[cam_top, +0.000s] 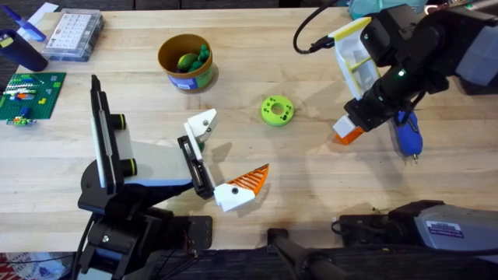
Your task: Pick up the gripper from the table and insert it into the empty holder that is missing its gripper. Then pick up a screw, insert it into the mounting hole, and use the screwdriver to tighten it. Finally, clean up the table by picking up the vegetable and placing it into the bucket.
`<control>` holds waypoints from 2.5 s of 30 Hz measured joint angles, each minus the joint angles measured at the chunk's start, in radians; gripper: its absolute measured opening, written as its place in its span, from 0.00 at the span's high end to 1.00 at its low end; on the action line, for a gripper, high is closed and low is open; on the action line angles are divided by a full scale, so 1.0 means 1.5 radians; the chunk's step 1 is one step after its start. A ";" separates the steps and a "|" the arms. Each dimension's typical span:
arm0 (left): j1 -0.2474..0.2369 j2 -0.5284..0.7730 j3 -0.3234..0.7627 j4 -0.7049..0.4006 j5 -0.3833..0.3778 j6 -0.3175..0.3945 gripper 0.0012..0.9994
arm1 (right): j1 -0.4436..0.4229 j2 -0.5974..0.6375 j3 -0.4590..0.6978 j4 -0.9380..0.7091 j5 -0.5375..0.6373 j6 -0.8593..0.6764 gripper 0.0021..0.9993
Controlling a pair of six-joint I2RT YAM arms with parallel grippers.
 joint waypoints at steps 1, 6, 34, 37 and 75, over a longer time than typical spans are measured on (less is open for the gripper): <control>0.000 0.001 0.002 -0.003 -0.001 0.000 0.00 | 0.000 0.000 0.000 -0.001 0.000 0.000 0.60; 0.000 0.002 0.002 -0.006 -0.005 0.000 0.00 | 0.000 0.000 0.000 -0.010 0.006 0.000 0.59; 0.000 0.002 0.002 -0.008 -0.011 0.000 0.00 | -0.019 0.000 -0.022 -0.039 0.017 0.005 0.59; 0.000 0.002 0.002 -0.009 -0.015 0.000 0.00 | -0.020 0.000 -0.025 -0.034 0.017 0.012 0.59; 0.000 0.002 0.002 -0.009 -0.020 0.000 0.00 | -0.020 0.000 -0.024 -0.024 0.019 0.125 0.99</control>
